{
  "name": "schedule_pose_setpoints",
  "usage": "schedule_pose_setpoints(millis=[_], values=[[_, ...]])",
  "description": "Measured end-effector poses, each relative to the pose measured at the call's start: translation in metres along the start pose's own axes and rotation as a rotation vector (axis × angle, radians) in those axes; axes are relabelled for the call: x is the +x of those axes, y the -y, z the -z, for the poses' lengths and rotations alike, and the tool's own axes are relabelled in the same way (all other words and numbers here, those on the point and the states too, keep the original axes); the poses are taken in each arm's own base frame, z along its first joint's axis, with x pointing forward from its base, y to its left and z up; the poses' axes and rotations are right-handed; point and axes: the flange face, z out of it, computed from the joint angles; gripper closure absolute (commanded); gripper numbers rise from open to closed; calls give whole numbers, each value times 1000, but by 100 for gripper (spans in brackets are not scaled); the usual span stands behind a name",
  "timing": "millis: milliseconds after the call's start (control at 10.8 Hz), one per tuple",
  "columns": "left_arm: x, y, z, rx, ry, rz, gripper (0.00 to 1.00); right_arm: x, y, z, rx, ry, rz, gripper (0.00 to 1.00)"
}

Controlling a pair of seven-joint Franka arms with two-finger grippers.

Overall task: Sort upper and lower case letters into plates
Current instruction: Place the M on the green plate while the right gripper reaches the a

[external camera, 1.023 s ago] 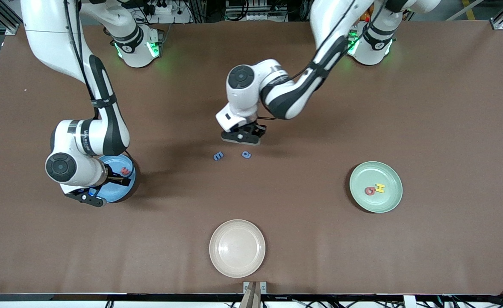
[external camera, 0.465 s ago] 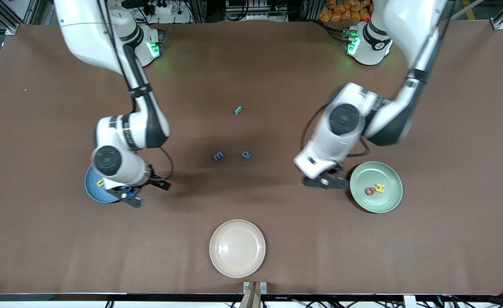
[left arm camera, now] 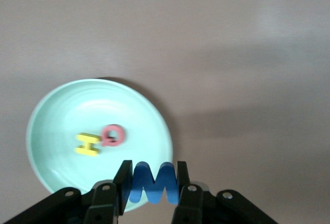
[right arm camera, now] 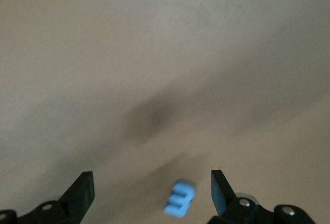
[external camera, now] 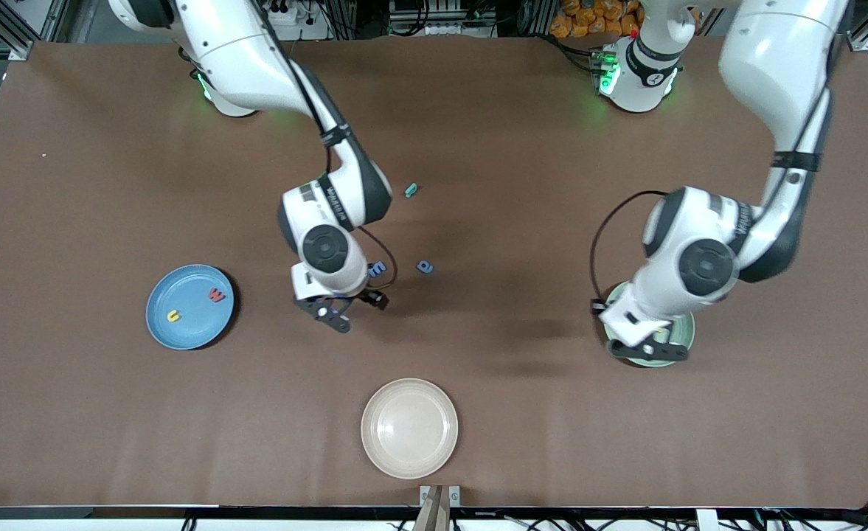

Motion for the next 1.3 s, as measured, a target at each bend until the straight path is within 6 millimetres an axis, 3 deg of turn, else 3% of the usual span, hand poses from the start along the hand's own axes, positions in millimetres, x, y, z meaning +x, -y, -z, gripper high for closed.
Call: schedule_pose_setpoints(millis=[186,279,372,465,651,837,1116,1302], values=[[2,48,-24,-8,38,11,100,-22,16,8,29,17,-57,0],[3,63,-39,-13,58,26,76,-34,23,10,46,25,-75,0],[3,71,-51,-18,73,35,24,-44,31,9,75,24,-88,0],[3,72,-60,-21,82,37,0,-56,38,2,100,19,-89,0],[3,68,-62,-25,84,31,0,-87,52,-29,123,0,-47,0],[7,62,-51,-28,64,22,0,-105,56,-48,113,-4,-17,0],[5,48,-13,-25,39,0,0,-107,53,-51,73,9,-13,0],[-2,19,25,-29,21,-45,0,-108,51,-54,54,16,-12,0]])
